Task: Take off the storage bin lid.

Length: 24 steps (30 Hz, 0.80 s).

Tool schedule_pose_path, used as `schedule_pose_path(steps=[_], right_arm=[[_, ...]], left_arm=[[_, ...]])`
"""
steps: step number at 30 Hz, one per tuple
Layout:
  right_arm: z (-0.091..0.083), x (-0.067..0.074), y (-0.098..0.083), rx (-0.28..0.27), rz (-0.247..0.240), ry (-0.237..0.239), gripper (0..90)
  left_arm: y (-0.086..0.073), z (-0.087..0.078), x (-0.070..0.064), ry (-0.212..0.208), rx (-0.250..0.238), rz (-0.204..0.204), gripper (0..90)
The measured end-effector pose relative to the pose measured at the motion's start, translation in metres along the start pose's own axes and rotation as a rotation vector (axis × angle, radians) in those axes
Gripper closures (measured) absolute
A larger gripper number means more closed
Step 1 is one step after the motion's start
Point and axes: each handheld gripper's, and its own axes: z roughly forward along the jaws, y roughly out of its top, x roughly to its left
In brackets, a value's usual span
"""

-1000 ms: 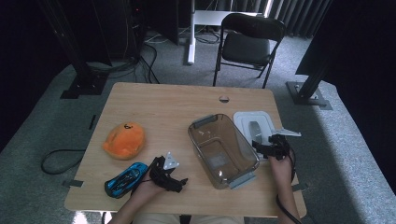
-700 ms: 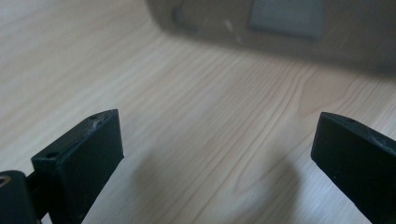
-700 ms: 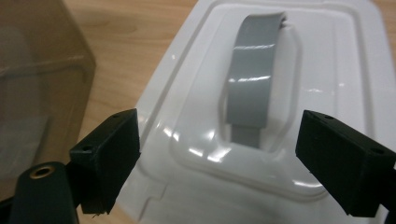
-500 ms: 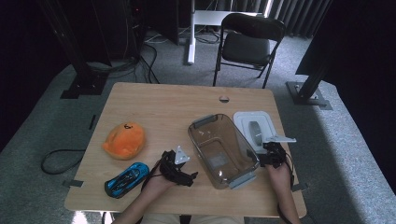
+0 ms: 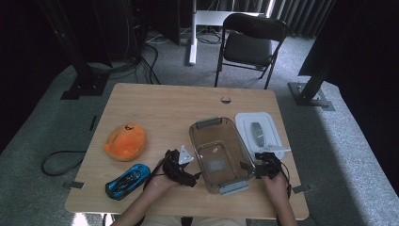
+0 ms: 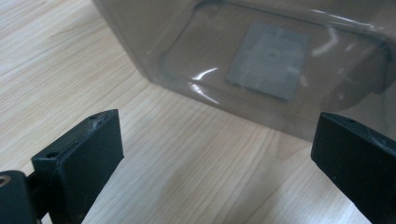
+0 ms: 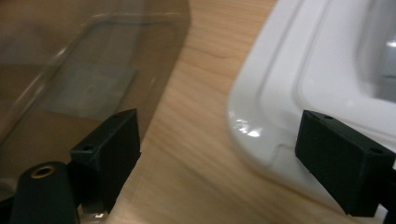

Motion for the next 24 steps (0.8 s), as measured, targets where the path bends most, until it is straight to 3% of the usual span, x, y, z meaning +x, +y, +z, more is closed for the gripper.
schedule_pose_path(steps=[7, 15, 17, 19, 24], right_arm=[[0.0, 0.015, -0.004, 0.0, -0.021, -0.01, 13.6], [-0.004, 0.03, -0.009, -0.024, -0.041, -0.001, 13.6], [-0.005, 0.037, -0.011, -0.03, -0.044, 0.013, 13.6], [-0.004, 0.042, -0.013, -0.035, -0.04, 0.028, 13.6], [0.0, 0.052, -0.014, -0.043, -0.049, 0.048, 13.6]], left_arm=[[-0.005, -0.007, 0.008, 0.029, -0.006, -0.025, 2.9], [-0.012, -0.016, 0.01, 0.048, 0.013, -0.014, 2.9], [-0.014, -0.02, 0.012, 0.074, 0.033, -0.013, 2.9], [-0.016, -0.022, 0.015, 0.071, 0.052, -0.005, 2.9], [-0.021, -0.029, 0.024, 0.087, 0.053, -0.02, 2.9]])
